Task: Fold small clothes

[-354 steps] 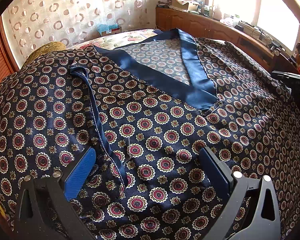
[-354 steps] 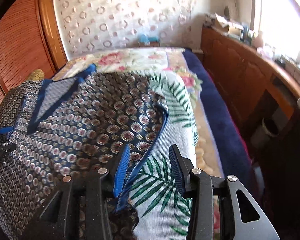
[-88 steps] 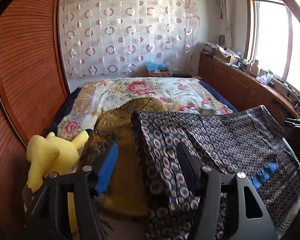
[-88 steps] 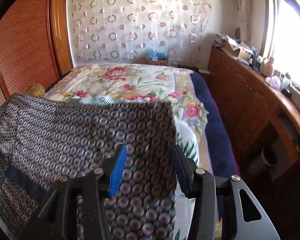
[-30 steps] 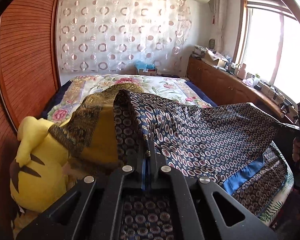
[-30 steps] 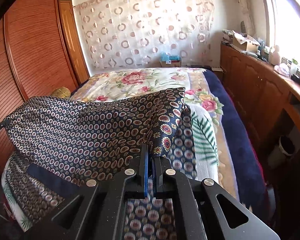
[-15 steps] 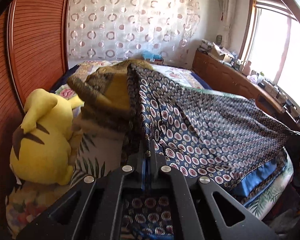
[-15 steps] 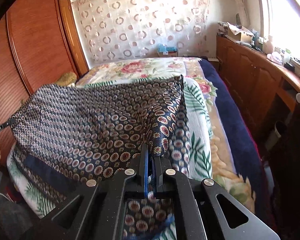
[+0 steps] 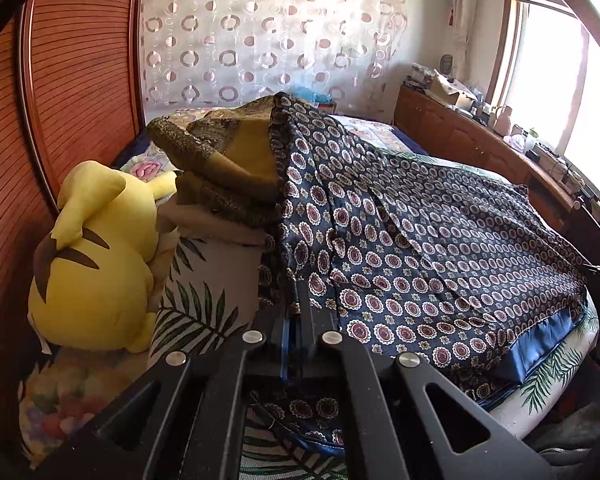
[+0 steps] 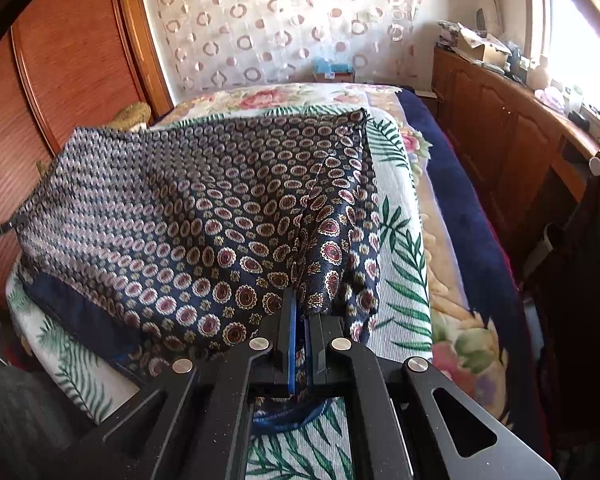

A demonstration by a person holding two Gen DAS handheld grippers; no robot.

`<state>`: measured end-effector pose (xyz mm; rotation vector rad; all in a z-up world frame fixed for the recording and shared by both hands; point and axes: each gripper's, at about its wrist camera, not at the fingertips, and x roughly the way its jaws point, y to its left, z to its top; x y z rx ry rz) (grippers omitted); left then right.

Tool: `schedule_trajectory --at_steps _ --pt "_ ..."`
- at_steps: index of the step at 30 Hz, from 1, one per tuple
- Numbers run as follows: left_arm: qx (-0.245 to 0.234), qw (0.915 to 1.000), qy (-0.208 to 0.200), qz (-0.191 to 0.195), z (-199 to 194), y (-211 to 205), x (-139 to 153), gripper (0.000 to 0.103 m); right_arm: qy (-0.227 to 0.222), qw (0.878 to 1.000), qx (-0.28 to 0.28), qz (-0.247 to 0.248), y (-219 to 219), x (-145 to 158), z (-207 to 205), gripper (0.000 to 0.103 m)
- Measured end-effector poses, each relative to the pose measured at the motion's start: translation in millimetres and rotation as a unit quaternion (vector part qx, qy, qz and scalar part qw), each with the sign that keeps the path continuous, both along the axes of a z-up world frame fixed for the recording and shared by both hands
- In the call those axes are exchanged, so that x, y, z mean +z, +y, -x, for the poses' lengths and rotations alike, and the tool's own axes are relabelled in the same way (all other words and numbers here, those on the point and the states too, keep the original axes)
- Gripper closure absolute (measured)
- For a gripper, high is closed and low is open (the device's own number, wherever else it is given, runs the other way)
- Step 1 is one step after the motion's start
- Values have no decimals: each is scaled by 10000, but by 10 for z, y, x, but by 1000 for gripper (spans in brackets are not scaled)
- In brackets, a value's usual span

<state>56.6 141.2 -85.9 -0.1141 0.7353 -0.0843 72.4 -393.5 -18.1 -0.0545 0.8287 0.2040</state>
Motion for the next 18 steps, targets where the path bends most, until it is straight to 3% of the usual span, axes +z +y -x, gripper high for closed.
schedule_trajectory --at_steps 11,14,18 --pt "-21 10000 55 -77 114 -54 -86 101 -292 9991 -20 317 103 256 -14 100" --pt "-24 9999 66 -73 124 -52 -96 101 -429 9977 -14 518 164 352 34 93" --pt "-9 9999 115 -108 135 -59 -125 101 -611 9952 163 744 344 473 96 90"
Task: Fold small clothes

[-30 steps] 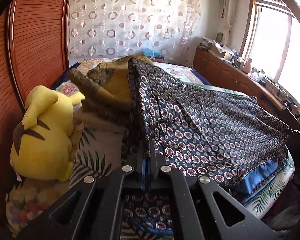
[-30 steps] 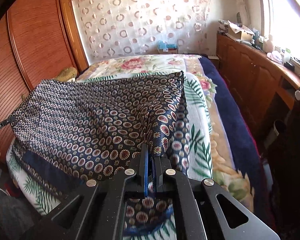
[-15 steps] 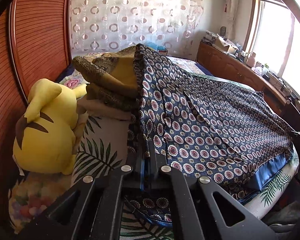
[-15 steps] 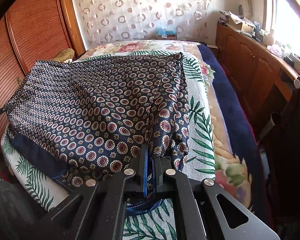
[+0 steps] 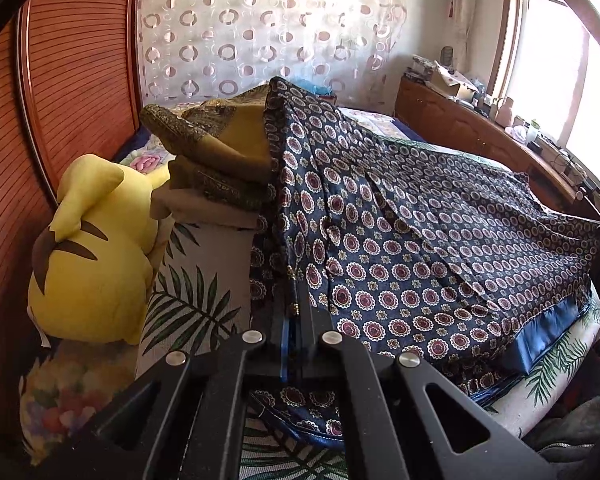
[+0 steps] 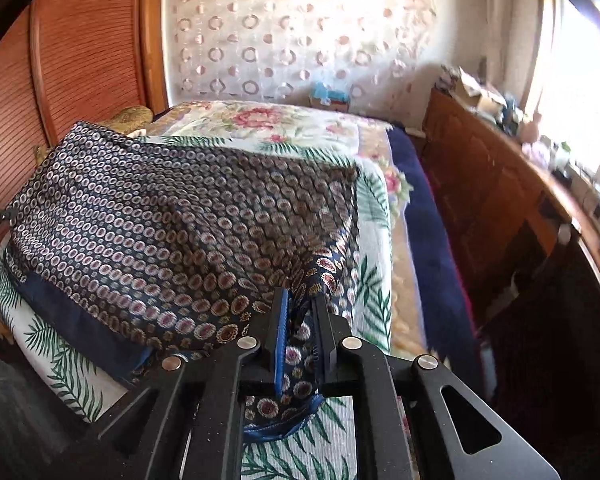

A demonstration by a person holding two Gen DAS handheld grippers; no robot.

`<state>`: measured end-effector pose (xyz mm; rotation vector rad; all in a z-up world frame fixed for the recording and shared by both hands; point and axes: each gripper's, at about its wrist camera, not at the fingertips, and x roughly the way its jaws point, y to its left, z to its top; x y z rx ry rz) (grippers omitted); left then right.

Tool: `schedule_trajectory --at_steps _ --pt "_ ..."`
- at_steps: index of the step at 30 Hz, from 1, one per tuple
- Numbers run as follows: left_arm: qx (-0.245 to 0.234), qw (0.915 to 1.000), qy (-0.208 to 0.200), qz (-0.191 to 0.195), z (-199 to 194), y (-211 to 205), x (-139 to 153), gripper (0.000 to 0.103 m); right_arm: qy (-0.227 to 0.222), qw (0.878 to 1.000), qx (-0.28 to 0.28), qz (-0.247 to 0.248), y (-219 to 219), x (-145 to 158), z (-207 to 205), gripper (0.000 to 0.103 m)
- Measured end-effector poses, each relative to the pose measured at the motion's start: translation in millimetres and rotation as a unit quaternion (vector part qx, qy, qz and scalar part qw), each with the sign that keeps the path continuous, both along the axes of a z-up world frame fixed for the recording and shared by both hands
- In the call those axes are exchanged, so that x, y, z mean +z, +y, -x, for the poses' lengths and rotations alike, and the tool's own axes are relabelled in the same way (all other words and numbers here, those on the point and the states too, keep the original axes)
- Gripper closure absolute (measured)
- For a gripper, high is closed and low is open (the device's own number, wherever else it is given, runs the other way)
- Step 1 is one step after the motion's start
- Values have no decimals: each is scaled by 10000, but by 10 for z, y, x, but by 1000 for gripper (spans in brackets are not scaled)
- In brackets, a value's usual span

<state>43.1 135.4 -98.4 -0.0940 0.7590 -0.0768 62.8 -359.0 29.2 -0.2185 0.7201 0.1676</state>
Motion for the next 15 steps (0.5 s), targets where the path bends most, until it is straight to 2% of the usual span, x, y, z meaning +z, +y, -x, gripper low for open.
schedule_trajectory --at_steps 1,2,4,9,13,14,15 --pt "4 10000 4 -1 -1 -2 3 101 -42 10000 34 -7 36 33 5 82" --pt "8 10000 5 0 3 -1 2 101 -80 10000 52 -3 67 55 12 68" --pt "4 10000 7 8 10 -2 7 101 -162 9997 141 -83 140 99 46 60" --pt "20 10000 56 11 9 -13 -8 101 -227 9986 429 -232 330 88 35 53" --pt "39 9998 169 47 -11 -4 -35 101 8 9974 645 -320 532 -171 -76 52" --pt "39 9998 188 25 -10 -3 -42 98 83 9969 692 -359 588 -246 -108 52" --pt "34 9998 203 6 -5 -3 -45 89 141 9963 750 -408 641 -322 -141 52"
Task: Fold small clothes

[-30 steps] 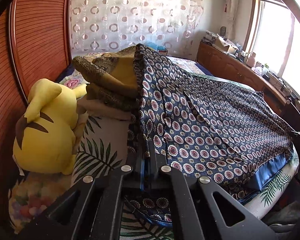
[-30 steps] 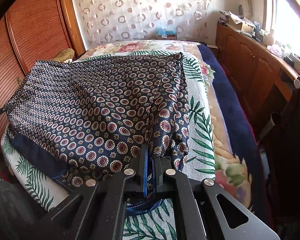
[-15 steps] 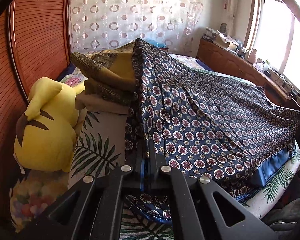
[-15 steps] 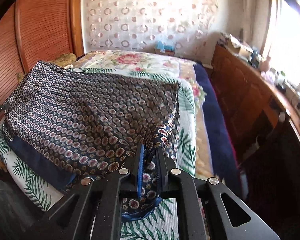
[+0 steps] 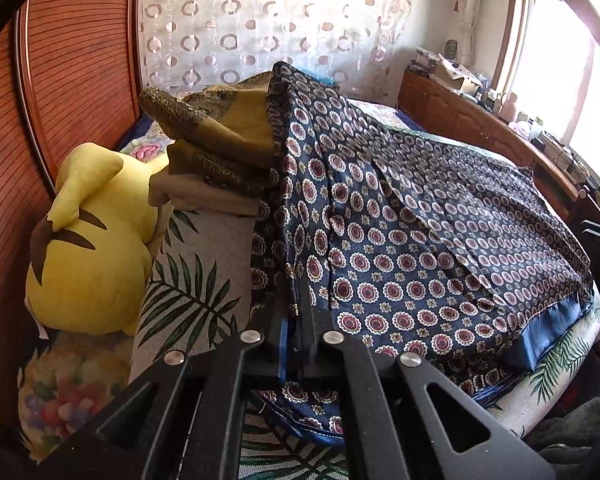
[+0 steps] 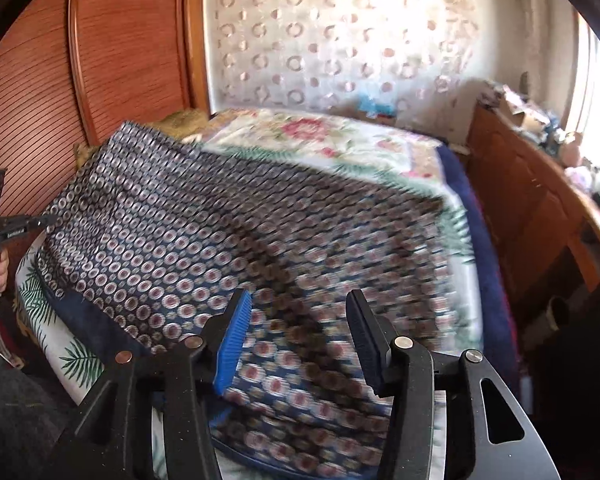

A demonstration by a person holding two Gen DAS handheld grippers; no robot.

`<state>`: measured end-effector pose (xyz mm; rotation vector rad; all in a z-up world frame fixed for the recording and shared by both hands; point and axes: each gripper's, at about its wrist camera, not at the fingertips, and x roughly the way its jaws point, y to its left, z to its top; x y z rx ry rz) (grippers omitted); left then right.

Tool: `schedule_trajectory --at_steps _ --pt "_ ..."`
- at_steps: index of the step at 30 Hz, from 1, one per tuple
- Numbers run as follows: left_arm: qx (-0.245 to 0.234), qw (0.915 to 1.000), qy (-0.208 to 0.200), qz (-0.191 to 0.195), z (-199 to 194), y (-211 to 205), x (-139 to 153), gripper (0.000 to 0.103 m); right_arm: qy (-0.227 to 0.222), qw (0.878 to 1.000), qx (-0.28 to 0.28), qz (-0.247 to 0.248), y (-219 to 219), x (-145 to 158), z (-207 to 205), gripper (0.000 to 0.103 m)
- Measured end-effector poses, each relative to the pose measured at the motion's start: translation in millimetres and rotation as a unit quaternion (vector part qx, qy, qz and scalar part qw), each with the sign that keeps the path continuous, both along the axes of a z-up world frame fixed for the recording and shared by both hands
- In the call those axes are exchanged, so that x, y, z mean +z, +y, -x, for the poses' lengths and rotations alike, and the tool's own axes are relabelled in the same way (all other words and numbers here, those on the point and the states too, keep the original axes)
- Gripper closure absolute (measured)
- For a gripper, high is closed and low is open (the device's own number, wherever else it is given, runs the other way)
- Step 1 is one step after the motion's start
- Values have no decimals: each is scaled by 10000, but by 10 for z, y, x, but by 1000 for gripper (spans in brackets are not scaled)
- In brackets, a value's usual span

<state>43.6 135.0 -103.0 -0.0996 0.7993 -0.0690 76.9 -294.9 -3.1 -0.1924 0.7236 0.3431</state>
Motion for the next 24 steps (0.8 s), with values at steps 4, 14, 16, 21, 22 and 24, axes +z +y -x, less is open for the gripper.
schedule_trajectory --at_steps 4,14,16,21,22,24 --pt "-12 9999 -55 100 12 34 14 56 55 9998 178 -37 246 -233 -116 52" --pt "246 9995 -57 176 39 175 -9 51 130 9997 209 -25 491 -573 -362 52" --pt "297 9993 6 237 27 205 -43 51 157 9998 134 -16 477 -616 -383 52" --pt "325 9985 168 402 -4 248 -142 51 152 9999 74 -22 502 -673 -393 51" --pt "323 9984 186 415 -7 243 -153 51 151 9999 62 -2 520 -680 -397 47" --pt "306 9982 232 460 -18 236 -182 51 212 9997 80 7 519 -697 -383 44"
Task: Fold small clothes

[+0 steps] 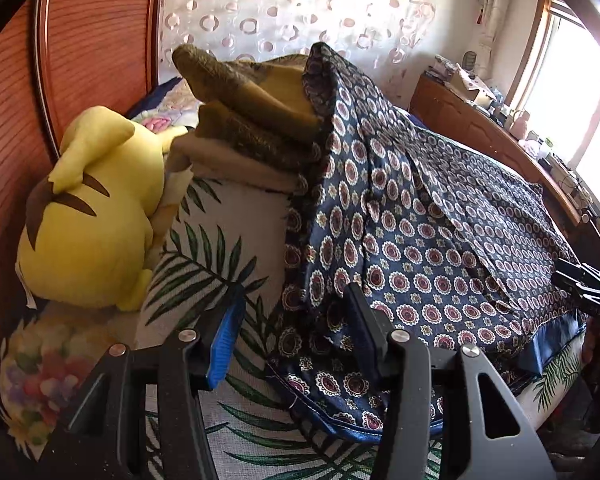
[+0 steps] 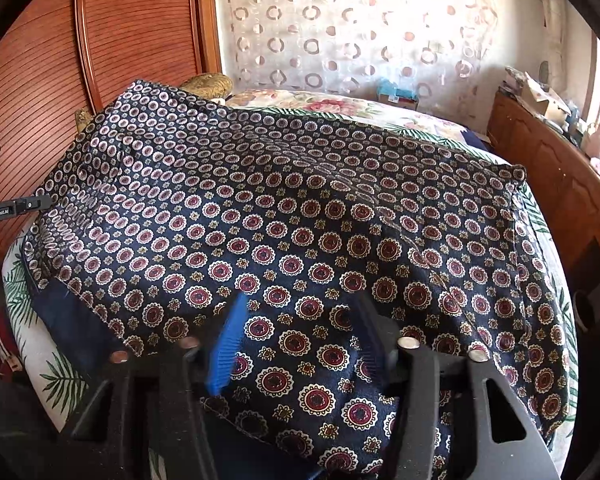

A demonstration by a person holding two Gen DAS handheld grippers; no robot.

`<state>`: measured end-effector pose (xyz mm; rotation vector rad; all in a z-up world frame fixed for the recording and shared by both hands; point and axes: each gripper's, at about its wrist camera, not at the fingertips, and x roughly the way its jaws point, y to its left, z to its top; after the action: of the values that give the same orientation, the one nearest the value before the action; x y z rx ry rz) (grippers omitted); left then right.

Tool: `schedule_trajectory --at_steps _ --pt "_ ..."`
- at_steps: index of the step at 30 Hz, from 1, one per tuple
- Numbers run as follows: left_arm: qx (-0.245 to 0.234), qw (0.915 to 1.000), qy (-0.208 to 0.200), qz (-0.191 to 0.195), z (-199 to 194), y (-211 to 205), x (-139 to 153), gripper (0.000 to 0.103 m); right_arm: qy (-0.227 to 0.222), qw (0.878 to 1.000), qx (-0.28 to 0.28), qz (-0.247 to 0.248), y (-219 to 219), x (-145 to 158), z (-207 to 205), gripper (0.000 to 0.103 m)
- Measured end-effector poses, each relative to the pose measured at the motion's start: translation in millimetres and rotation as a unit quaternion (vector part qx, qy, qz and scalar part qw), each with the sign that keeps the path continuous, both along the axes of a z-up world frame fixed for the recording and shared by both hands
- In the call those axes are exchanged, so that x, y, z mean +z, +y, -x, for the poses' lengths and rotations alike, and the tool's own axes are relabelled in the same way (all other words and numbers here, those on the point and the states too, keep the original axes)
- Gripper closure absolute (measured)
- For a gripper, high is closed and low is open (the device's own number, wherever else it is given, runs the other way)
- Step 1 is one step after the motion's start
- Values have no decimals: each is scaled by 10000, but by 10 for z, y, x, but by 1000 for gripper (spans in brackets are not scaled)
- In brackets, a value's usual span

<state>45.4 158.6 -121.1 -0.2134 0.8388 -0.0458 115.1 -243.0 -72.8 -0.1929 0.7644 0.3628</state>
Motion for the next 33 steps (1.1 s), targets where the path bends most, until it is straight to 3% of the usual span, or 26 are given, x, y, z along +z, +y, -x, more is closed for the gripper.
schedule_trajectory --at_steps 14,23,25,27,28,31,33 --pt "-63 10000 22 -73 26 -132 -20 51 94 9999 5 61 54 -38 -48 43" --pt "-112 9999 7 -90 17 -154 -21 57 89 9999 6 47 45 -51 -50 42" --pt "-149 9999 5 -70 21 -159 -21 64 92 9999 7 40 43 -53 -50 42" --pt "-201 9998 15 -51 18 -178 -21 87 91 9999 7 44 42 -52 -50 42" --pt "-271 9996 18 9 17 -186 -26 94 91 9999 8 47 42 -52 -50 42" --pt "-416 9991 -66 -49 31 -257 6 99 92 10000 9 34 36 -53 -49 42" --pt "-487 9984 -231 147 56 -288 96 99 95 10000 8 17 32 -53 -49 42"
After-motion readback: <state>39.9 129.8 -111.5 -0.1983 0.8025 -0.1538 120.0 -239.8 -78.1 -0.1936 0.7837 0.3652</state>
